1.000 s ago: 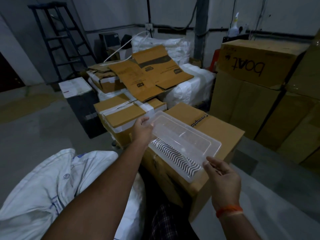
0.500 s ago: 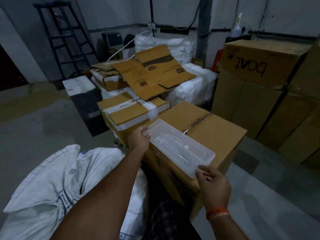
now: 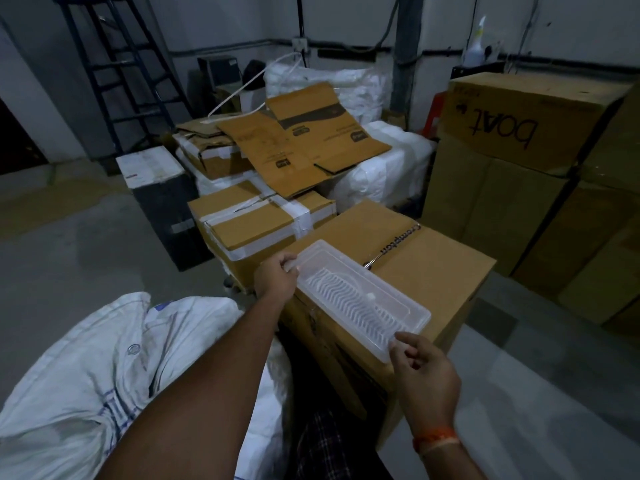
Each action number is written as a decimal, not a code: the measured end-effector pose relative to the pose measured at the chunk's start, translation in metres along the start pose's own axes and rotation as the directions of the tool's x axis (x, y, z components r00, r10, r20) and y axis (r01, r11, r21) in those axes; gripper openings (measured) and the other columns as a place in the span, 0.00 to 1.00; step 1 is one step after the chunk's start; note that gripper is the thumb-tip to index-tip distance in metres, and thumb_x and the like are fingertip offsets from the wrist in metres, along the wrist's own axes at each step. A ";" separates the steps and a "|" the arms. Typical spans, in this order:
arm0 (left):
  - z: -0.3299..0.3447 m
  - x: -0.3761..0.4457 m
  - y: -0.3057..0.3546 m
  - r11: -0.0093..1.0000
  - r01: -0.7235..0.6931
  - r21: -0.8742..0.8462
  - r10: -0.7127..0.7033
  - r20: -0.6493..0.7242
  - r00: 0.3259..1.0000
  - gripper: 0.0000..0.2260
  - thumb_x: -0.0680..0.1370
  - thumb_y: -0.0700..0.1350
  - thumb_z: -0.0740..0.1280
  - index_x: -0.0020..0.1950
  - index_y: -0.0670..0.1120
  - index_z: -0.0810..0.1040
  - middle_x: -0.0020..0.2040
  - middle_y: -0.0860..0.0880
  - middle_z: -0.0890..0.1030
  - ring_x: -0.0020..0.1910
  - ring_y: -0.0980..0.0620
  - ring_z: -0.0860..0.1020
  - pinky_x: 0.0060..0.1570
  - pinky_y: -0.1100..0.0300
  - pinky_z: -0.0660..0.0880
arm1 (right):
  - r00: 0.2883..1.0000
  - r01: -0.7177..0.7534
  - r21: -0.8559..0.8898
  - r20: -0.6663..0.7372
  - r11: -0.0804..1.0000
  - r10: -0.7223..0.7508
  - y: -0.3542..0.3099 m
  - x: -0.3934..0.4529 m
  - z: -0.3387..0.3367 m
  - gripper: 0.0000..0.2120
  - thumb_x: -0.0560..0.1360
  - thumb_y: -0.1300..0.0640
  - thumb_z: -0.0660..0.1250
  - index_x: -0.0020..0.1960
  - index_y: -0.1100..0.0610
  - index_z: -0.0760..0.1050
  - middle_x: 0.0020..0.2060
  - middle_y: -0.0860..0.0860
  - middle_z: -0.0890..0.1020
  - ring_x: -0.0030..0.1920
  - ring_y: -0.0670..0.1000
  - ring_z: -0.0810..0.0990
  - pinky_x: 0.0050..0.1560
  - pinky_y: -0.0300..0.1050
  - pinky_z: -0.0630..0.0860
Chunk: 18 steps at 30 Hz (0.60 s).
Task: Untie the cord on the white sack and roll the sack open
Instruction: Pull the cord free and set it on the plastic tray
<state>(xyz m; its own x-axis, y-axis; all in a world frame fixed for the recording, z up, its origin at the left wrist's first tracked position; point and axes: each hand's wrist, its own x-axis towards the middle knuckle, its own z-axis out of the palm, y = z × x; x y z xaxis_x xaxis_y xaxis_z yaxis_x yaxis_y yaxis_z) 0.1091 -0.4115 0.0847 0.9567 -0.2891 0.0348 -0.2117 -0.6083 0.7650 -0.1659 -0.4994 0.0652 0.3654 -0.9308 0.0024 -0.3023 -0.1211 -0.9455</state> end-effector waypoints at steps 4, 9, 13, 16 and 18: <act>0.000 0.006 0.003 0.999 0.032 -0.028 -0.032 0.001 1.000 0.10 0.79 0.42 0.73 0.60 0.49 0.85 0.60 0.47 0.86 0.60 0.45 0.82 0.62 0.50 0.80 | 0.998 -0.056 0.119 0.048 0.991 0.051 0.010 0.013 0.001 0.05 0.74 0.52 0.73 0.49 0.44 0.85 0.46 0.47 0.85 0.46 0.45 0.83 0.51 0.50 0.84; 0.000 0.022 0.021 0.996 0.008 -0.084 0.006 0.162 0.987 0.10 0.82 0.41 0.69 0.61 0.51 0.84 0.61 0.47 0.83 0.63 0.45 0.80 0.62 0.51 0.78 | 0.986 -0.159 0.364 0.095 0.917 0.134 0.004 0.050 -0.011 0.08 0.77 0.56 0.71 0.55 0.49 0.84 0.52 0.47 0.85 0.55 0.50 0.83 0.57 0.59 0.82; 0.004 0.031 0.029 0.994 0.018 -0.112 0.012 0.267 0.964 0.11 0.84 0.40 0.66 0.64 0.47 0.85 0.69 0.46 0.81 0.71 0.45 0.76 0.66 0.52 0.74 | 0.990 -0.122 0.293 0.099 0.948 0.097 0.001 0.069 -0.012 0.08 0.76 0.58 0.72 0.48 0.45 0.84 0.50 0.47 0.85 0.52 0.49 0.83 0.59 0.57 0.81; 0.011 0.039 0.024 0.987 0.042 -0.152 -0.005 0.235 0.972 0.10 0.84 0.39 0.67 0.61 0.46 0.87 0.70 0.45 0.82 0.74 0.45 0.75 0.71 0.51 0.74 | 0.989 -0.117 0.304 0.123 0.945 0.083 0.005 0.072 -0.011 0.09 0.76 0.60 0.72 0.47 0.45 0.83 0.48 0.47 0.86 0.51 0.47 0.83 0.57 0.54 0.81; 0.016 0.043 0.019 0.979 0.077 -0.191 -0.031 0.231 0.972 0.10 0.83 0.38 0.68 0.59 0.47 0.88 0.69 0.45 0.82 0.74 0.45 0.75 0.72 0.50 0.73 | 0.990 -0.112 0.325 0.118 0.939 0.077 0.009 0.074 -0.010 0.10 0.76 0.61 0.72 0.47 0.46 0.83 0.46 0.46 0.86 0.50 0.47 0.84 0.56 0.53 0.81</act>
<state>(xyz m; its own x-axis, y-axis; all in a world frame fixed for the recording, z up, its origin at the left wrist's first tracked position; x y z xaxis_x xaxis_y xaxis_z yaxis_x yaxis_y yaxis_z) 0.1429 -0.4472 0.0907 0.8905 -0.4335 -0.1386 -0.0956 -0.4759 0.8743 -0.1506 -0.5724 0.0602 0.4422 -0.8903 -0.1091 -0.0389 0.1025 -0.9940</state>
